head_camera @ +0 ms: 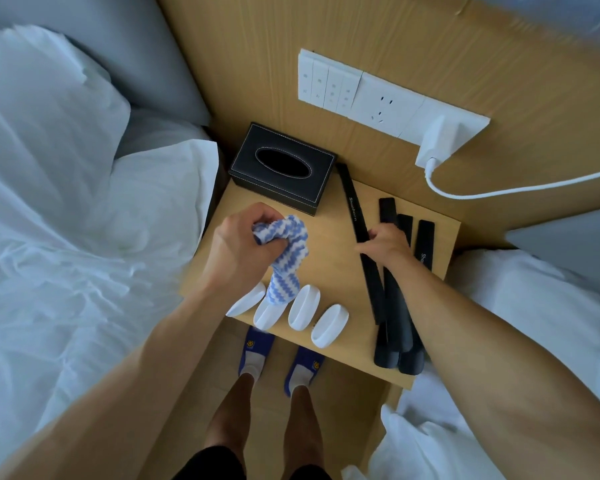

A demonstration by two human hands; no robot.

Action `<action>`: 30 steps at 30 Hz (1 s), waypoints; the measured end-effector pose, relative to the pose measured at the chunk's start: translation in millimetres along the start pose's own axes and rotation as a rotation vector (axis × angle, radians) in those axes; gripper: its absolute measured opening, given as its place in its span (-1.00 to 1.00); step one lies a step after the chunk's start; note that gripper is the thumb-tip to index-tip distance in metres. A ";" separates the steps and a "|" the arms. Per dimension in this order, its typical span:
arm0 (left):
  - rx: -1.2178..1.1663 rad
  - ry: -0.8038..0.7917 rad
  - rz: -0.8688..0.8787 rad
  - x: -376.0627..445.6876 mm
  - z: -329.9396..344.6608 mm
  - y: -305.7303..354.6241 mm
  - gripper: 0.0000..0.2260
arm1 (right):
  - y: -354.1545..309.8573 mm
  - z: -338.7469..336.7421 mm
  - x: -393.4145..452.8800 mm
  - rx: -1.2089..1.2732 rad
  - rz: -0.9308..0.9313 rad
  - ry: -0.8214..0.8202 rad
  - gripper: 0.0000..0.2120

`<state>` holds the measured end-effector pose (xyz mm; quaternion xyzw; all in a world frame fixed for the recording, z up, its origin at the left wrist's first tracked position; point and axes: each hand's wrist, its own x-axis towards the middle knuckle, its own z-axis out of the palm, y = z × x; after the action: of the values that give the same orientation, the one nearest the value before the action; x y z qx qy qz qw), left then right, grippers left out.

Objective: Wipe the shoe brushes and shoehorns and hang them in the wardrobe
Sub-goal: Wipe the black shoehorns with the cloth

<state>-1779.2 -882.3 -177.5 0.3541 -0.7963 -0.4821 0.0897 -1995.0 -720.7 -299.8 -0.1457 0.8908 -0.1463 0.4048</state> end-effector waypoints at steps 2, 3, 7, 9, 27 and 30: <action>-0.007 0.000 0.020 -0.7 -0.9 7.1 -0.77 | -1.1 -10.8 -7.3 0.082 -0.010 -0.033 -0.79; -0.009 0.001 0.031 -1.3 -1.5 10.7 -0.77 | -2.7 -16.0 -12.3 0.133 -0.008 -0.044 -0.81; -0.001 0.013 0.074 -4.6 -7.9 28.5 -0.79 | -13.6 -34.6 -41.7 0.286 0.038 -0.070 -0.64; -0.015 0.018 0.091 -6.4 -14.1 38.8 -0.81 | -21.3 -41.1 -60.6 0.346 0.038 -0.091 -0.54; -0.123 0.166 0.289 -24.3 -113.8 170.6 -0.79 | -121.0 -124.5 -257.4 0.996 -0.425 0.032 -0.68; -0.152 0.158 0.373 -24.2 -125.9 203.7 -0.79 | -130.5 -146.8 -283.2 1.045 -0.507 0.124 -0.63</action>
<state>-1797.8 -897.3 62.1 0.2294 -0.8001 -0.4864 0.2659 -1910.3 -712.1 34.2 -0.1265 0.6600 -0.6667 0.3224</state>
